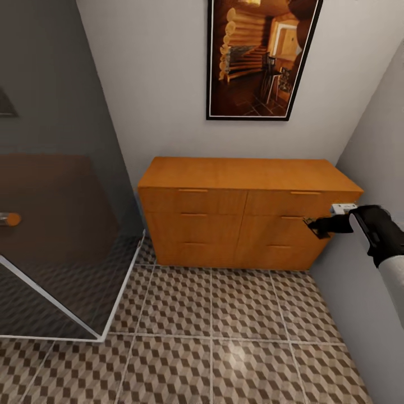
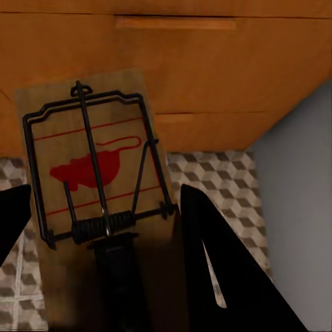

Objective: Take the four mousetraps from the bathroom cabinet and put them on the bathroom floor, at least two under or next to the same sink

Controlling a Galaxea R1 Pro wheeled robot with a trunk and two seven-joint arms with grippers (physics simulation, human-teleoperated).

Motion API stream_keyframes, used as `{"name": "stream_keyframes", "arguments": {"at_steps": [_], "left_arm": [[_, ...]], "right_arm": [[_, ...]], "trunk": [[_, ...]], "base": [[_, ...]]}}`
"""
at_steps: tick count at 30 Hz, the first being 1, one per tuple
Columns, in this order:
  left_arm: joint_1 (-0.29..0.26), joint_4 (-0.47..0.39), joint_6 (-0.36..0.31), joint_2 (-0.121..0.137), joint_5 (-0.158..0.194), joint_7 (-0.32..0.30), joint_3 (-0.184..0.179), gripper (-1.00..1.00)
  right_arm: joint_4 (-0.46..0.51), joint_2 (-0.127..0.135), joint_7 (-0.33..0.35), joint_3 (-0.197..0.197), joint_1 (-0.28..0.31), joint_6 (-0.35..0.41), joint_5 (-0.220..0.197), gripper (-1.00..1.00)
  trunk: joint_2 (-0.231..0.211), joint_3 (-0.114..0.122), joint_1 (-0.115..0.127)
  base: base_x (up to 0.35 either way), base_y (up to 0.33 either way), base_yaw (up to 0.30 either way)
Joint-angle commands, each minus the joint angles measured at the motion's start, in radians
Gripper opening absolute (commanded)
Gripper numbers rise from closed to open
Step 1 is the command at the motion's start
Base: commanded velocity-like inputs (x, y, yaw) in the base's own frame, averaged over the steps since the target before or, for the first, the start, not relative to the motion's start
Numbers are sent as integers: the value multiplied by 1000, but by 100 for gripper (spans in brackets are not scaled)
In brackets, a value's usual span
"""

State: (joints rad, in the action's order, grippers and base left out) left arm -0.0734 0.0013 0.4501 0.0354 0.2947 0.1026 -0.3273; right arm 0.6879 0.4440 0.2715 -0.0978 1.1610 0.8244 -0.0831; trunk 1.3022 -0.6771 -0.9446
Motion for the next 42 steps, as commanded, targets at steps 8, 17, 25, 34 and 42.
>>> {"name": "stream_keyframes", "arguments": {"at_steps": [8,17,25,34,42], "left_arm": [[0,-2,2,0,5,4,-7,-100],[0,-36,-1,0,3,10,-3,-100],[0,-235,-94,-3,4,21,-1,-100],[-4,-487,-276,4,3,153,0,-100],[-13,-667,-479,30,3,167,2,-100]], "right_arm": [[-414,-63,-6,-10,0,-383,53,-100],[-659,-141,0,-12,-58,-715,149,-100],[-670,-242,-11,-11,-320,-962,154,-100],[-671,-285,-38,-11,-525,-1184,150,-100],[-672,-312,-83,-8,-659,-1385,141,-100]], "trunk": [[1,-1,0],[1,-1,0],[1,-1,0],[1,-1,0],[1,-1,0]], "base": [[-19,12,0],[-1,0,0],[0,0,0],[0,0,0],[0,0,0]]}}
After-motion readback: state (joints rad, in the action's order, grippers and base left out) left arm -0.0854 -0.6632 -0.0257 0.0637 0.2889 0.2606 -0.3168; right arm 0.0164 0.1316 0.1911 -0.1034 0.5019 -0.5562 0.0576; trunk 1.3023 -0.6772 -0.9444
